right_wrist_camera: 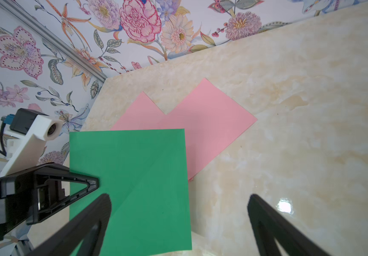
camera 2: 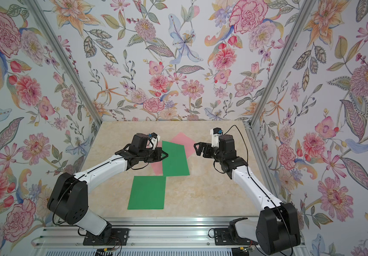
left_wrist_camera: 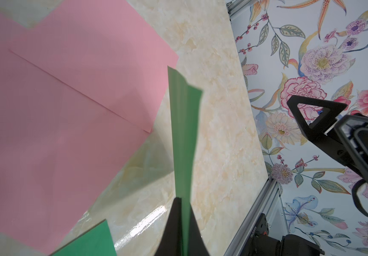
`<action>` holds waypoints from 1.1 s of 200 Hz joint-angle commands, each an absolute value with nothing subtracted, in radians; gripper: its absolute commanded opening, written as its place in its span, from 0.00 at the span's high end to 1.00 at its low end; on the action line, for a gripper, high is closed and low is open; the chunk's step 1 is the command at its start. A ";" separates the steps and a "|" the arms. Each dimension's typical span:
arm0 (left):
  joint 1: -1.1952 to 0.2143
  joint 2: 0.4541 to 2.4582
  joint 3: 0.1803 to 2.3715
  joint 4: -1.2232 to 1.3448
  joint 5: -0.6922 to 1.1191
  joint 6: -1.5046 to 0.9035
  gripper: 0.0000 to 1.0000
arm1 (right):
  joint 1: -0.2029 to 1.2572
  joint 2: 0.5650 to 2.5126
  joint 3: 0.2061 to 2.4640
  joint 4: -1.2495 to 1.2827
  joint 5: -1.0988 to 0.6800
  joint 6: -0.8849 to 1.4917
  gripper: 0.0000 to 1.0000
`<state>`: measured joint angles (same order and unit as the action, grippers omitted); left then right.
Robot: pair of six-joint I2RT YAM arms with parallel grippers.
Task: Sort the scattered colored papers by color
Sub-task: Pick up the colored paper from the center of the board, then place the colored paper.
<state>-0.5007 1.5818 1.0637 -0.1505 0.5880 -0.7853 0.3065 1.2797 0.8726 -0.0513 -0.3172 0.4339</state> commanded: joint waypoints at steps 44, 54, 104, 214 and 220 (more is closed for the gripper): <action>-0.543 1.501 1.002 -0.544 0.575 -0.584 1.00 | 0.491 1.348 0.762 0.111 -0.317 0.546 0.00; -0.543 1.494 1.004 -0.604 0.552 -0.553 1.00 | 0.523 1.366 0.752 0.137 -0.313 0.563 0.00; -0.543 1.438 0.968 -0.736 0.440 -0.507 1.00 | 0.642 1.458 0.724 0.250 -0.288 0.619 0.00; -0.531 1.307 0.871 -0.744 0.209 -0.578 1.00 | 0.828 1.617 0.695 0.413 -0.231 0.672 0.00; -0.525 1.302 0.867 -0.744 0.211 -0.575 1.00 | 0.832 1.628 0.704 0.414 -0.234 0.670 0.00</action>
<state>-0.5369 1.3392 0.8871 -0.7254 0.2676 -0.5644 0.8101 1.5810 0.6743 0.3695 -0.2310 0.6548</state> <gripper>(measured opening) 0.043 0.997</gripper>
